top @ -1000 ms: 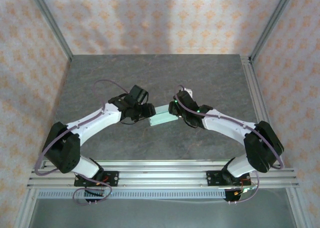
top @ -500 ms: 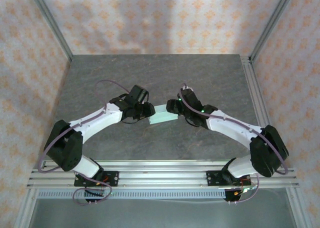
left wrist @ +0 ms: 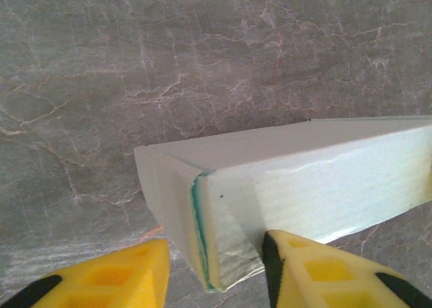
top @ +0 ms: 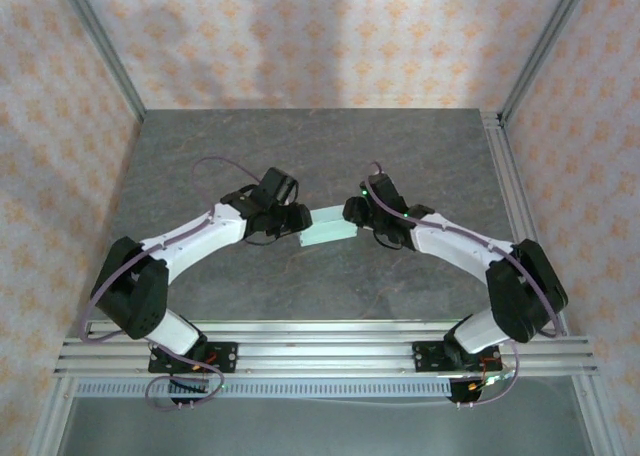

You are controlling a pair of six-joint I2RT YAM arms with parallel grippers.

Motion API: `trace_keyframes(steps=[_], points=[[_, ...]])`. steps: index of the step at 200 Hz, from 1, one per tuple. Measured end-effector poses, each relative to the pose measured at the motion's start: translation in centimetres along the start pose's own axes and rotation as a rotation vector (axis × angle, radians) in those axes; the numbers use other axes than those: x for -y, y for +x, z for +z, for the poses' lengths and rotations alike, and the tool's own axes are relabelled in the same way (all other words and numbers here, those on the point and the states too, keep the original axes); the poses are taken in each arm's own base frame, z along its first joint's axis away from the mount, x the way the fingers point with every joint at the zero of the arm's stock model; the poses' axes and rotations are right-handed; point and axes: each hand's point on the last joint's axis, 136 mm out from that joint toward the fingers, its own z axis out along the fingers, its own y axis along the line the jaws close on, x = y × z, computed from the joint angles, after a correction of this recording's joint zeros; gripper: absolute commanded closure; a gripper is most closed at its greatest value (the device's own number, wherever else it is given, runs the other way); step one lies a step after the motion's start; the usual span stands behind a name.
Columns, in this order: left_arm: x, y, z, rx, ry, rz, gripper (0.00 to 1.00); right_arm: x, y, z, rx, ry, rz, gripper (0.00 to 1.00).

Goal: Fold the paper box

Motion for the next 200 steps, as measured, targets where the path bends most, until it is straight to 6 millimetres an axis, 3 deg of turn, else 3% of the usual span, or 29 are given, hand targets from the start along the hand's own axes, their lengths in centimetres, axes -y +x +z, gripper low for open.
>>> trace_keyframes(steps=[18, 46, 106, 162, 181, 200], points=[[-0.3, -0.1, -0.3, -0.008, -0.019, 0.007, 0.43, 0.0, 0.0, 0.0, 0.002, -0.001, 0.001, 0.57], [-0.9, -0.2, -0.6, -0.016, -0.046, -0.004, 0.43, -0.1, -0.1, 0.0, 0.003, -0.002, 0.007, 0.59], [-1.8, -1.3, -0.7, -0.001, -0.034, -0.03, 0.64, -0.4, -0.1, 0.1, -0.003, -0.014, 0.01, 0.66], [-1.3, -1.2, -0.1, 0.002, 0.009, -0.025, 0.7, -0.8, -0.1, 0.5, -0.004, -0.03, 0.011, 0.69], [-1.1, -1.3, 0.3, 0.008, 0.03, -0.023, 0.74, -0.8, -0.6, 0.8, 0.012, -0.038, 0.021, 0.75], [-0.9, -1.5, 0.7, 0.021, 0.049, -0.025, 0.8, -0.6, -0.9, 1.0, 0.032, -0.047, 0.034, 0.88]])
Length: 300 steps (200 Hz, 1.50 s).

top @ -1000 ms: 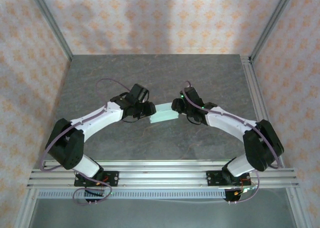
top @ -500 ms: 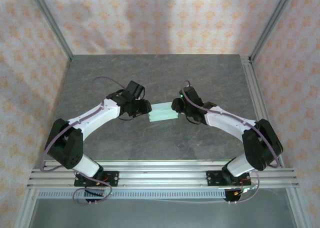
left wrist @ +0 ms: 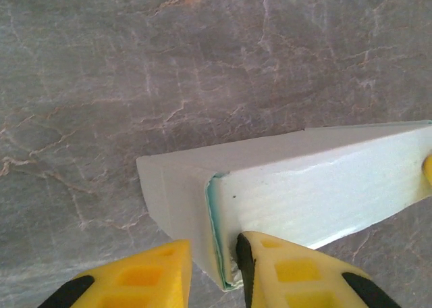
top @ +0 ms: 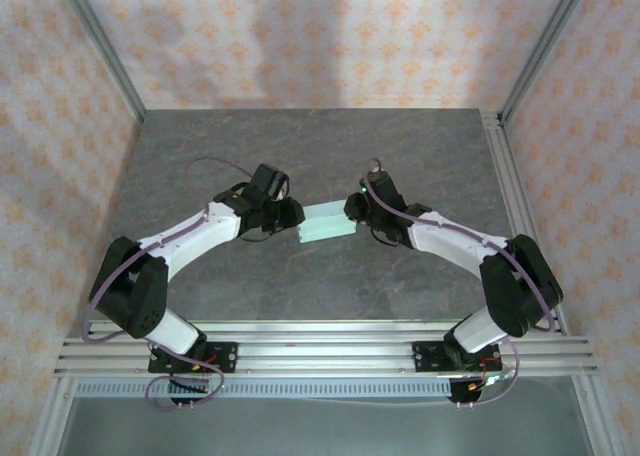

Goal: Fold the paper box

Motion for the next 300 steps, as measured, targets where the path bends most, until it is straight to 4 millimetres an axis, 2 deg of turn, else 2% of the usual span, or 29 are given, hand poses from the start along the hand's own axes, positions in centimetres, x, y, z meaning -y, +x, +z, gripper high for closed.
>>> trace_keyframes(steps=[11, 33, 48, 63, 70, 90, 125, 159, 185, 218, 238, 259, 280, 300], points=[[0.1, -0.3, 0.2, 0.013, 0.01, -0.005, 0.86, 0.1, -0.2, 0.1, 0.017, -0.006, 0.005, 0.92], [0.0, -0.9, 0.4, 0.035, 0.022, -0.009, 0.87, 0.2, -0.6, 0.2, 0.039, -0.016, 0.019, 0.96], [0.0, -1.1, 0.4, 0.044, 0.026, -0.01, 0.88, 0.1, -0.7, 0.2, 0.044, -0.02, 0.019, 0.95], [0.1, -1.2, 0.3, 0.047, 0.027, -0.008, 0.87, 0.0, -0.7, 0.1, 0.045, -0.021, 0.017, 0.9], [0.1, -1.3, 0.2, 0.048, 0.024, -0.005, 0.82, 0.0, -0.8, 0.1, 0.045, -0.02, 0.015, 0.87], [0.2, -1.6, -0.2, 0.051, 0.007, 0.005, 0.58, -0.1, -0.7, 0.0, 0.036, -0.014, 0.001, 0.77], [-1.0, -1.0, -0.8, 0.021, -0.076, 0.029, 0.43, 0.1, -0.1, -0.5, 0.003, -0.002, -0.027, 0.57], [-1.7, -0.9, -1.4, 0.009, -0.13, 0.053, 0.16, 0.5, 0.4, -1.3, -0.022, 0.021, -0.051, 0.37], [-1.3, -1.3, -2.1, 0.03, -0.122, 0.123, 0.09, 0.4, 0.1, -2.4, -0.014, 0.027, -0.072, 0.26], [1.2, -2.9, -3.4, 0.08, -0.061, 0.399, 0.03, 0.3, -1.4, -4.1, 0.033, 0.017, -0.073, 0.2], [4.1, -3.8, -4.5, 0.117, -0.015, 0.646, 0.02, 1.0, -2.7, -5.1, 0.071, 0.015, -0.051, 0.19], [7.7, -3.6, -5.2, 0.131, 0.053, 0.931, 0.02, 2.5, -3.2, -5.8, 0.091, 0.03, -0.026, 0.19], [10.0, -2.4, -4.5, 0.076, 0.102, 1.185, 0.04, 3.8, -2.8, -6.1, 0.09, 0.05, -0.013, 0.19], [10.4, -1.2, -2.8, -0.02, 0.126, 1.36, 0.05, 4.3, -2.3, -6.2, 0.082, 0.058, -0.012, 0.18]])
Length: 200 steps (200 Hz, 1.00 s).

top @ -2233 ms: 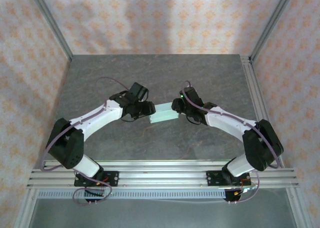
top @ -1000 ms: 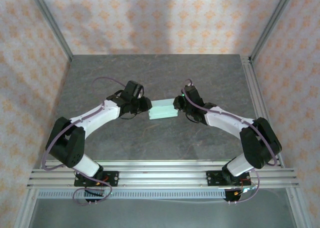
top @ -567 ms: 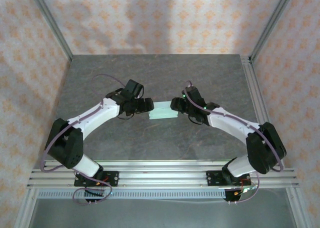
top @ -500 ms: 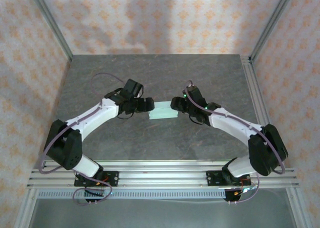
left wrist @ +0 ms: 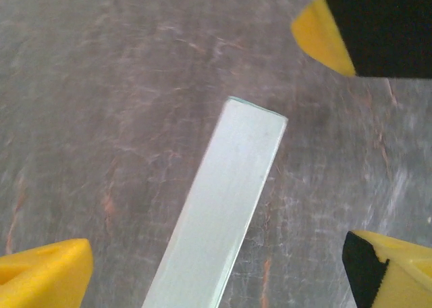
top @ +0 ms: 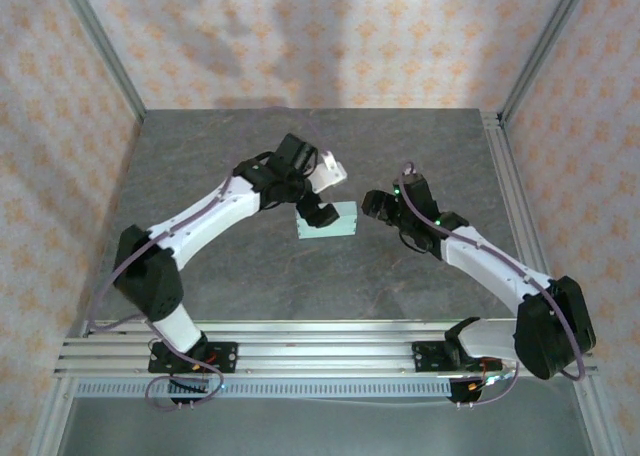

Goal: Fold the paper box

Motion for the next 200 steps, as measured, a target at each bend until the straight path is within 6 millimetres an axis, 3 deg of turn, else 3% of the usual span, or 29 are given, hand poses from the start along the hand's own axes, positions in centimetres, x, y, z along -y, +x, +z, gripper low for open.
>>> trace_keyframes(steps=[47, 88, 114, 151, 200], points=[[1.1, 2.6, 3.9, -0.173, 0.116, 0.219, 0.07, 0.3, 0.4, -0.1, -0.008, 0.001, 0.0, 0.18], [-0.3, 3.8, 5.7, -0.277, 0.1, 0.29, 0.27, 0.3, 0.4, -0.1, -0.01, 0.0, 0.001, 0.18], [-0.3, 4.8, 5.9, -0.32, 0.107, 0.311, 0.45, 0.3, 0.4, -0.1, -0.008, 0.002, 0.002, 0.19], [-0.2, 5.1, 5.7, -0.337, 0.115, 0.328, 0.62, 0.4, 0.4, -0.2, -0.01, 0.004, -0.002, 0.19], [-0.3, 5.0, 5.5, -0.333, 0.057, 0.381, 0.67, 0.5, 0.5, -0.2, -0.011, 0.01, -0.003, 0.2]])
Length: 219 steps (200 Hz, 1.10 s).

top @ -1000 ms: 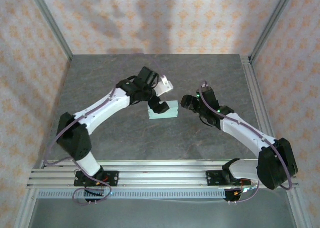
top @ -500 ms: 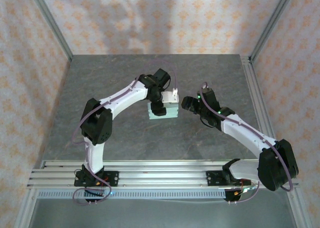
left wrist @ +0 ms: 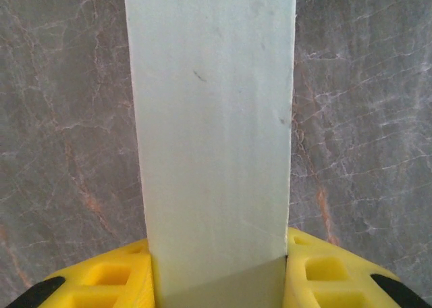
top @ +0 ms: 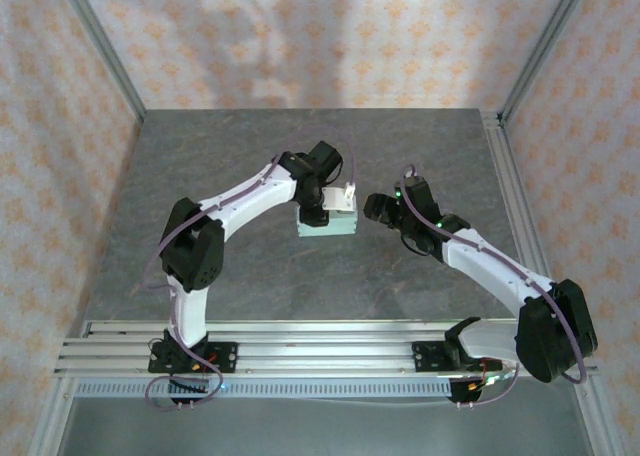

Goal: Fold the paper box

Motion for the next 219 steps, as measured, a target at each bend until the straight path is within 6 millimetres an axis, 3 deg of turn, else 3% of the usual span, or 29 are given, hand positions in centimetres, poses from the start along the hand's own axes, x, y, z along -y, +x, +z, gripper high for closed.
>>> trace_keyframes(steps=[60, 114, 140, 219], points=[[-2.6, 0.7, -0.2, 0.037, -0.342, 0.085, 0.66, 0.1, -0.1, 0.0, 0.004, 0.005, -0.003, 0.2], [-5.8, 0.2, 1.7, 0.051, -0.633, 0.178, 0.65, 0.1, 0.0, 0.0, 0.004, 0.006, -0.003, 0.2], [-6.3, 0.6, 3.5, 0.021, -0.724, 0.225, 0.64, 0.4, 0.3, 0.1, -0.003, 0.012, -0.004, 0.2], [-6.5, 0.8, 3.7, 0.008, -0.762, 0.223, 0.28, 0.6, 0.5, 0.3, -0.009, 0.016, -0.004, 0.2]])
